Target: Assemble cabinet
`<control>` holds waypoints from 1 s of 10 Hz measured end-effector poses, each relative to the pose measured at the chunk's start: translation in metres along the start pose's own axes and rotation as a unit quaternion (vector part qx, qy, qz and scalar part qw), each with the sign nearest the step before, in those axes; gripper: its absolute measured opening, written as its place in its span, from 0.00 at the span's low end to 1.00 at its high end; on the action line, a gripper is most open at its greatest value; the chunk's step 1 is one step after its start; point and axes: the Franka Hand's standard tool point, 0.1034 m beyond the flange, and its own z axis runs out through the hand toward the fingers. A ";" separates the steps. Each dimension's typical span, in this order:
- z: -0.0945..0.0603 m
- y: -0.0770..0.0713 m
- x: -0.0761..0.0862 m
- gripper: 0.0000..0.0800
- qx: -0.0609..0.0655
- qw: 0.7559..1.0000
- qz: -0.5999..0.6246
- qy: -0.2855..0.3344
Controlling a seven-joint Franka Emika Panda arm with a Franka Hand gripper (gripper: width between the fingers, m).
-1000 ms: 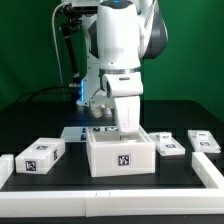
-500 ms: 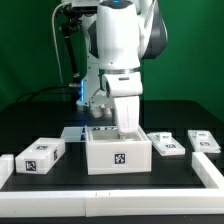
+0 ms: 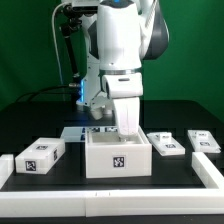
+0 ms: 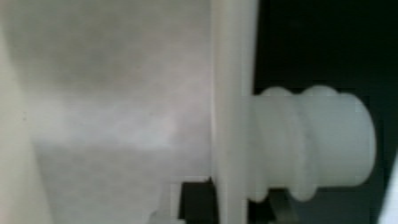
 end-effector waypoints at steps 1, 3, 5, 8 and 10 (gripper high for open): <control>0.000 0.014 0.003 0.04 -0.003 1.000 0.005 0.001; 0.000 0.032 0.011 0.04 -0.012 1.000 0.025 0.004; 0.001 0.052 0.029 0.04 -0.023 0.999 0.045 0.010; 0.002 0.077 0.052 0.04 -0.025 0.999 0.046 0.014; 0.002 0.089 0.065 0.04 -0.029 0.999 0.042 0.017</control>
Offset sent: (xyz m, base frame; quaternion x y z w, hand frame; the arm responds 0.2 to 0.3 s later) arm 0.0371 0.0377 -0.0142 -0.0125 0.0174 0.0414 0.9989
